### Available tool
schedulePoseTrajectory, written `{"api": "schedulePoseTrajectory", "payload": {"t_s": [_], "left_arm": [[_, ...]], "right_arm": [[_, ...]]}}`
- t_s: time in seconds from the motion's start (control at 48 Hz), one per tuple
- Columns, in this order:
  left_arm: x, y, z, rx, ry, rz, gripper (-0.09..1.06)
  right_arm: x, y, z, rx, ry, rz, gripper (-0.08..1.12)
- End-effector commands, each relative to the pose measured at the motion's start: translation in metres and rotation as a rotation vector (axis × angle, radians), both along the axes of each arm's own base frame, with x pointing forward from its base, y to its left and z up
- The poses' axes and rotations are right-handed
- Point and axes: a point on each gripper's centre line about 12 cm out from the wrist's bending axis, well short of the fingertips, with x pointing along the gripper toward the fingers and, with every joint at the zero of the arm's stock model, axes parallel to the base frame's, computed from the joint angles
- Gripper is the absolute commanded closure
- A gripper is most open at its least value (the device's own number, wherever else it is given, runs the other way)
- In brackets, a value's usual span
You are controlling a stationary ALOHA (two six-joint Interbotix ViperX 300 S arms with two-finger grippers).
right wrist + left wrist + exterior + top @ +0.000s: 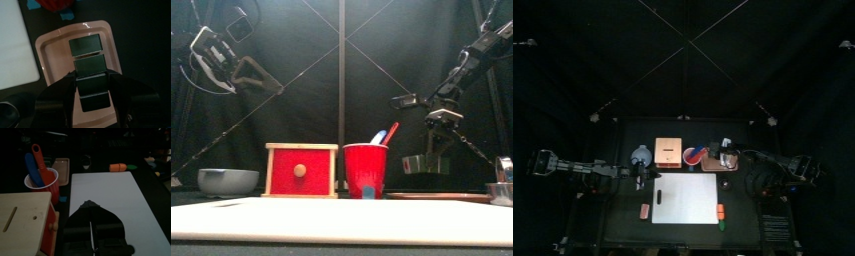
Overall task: Place sushi on board then cut the sushi with the knife then place the pieces on the plate
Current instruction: Place the sushi on the board
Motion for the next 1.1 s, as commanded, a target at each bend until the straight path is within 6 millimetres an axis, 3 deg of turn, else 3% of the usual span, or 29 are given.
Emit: {"api": "schedulePoseTrajectory", "payload": {"t_s": [0.021,0.271,0.521,0.75,1.104], "left_arm": [[0.002,0.001,0.006,-0.002,-0.022,0.004,1.0],[0.002,0.0,0.008,0.001,-0.026,-0.001,1.0],[0.003,-0.001,0.009,-0.002,-0.029,-0.005,1.0],[0.002,-0.002,0.008,0.001,-0.026,-0.008,1.0],[0.002,-0.002,0.008,-0.003,-0.026,-0.006,1.0]], "right_arm": [[0.0,0.007,0.032,0.001,-0.118,-0.026,0.5],[-0.004,0.039,0.057,0.104,-0.284,-0.035,0.5],[0.011,0.075,0.063,0.276,-0.414,-0.029,0.5],[0.023,0.096,0.054,0.34,-0.503,-0.066,0.5],[0.04,0.111,0.042,0.385,-0.549,-0.126,0.5]]}}
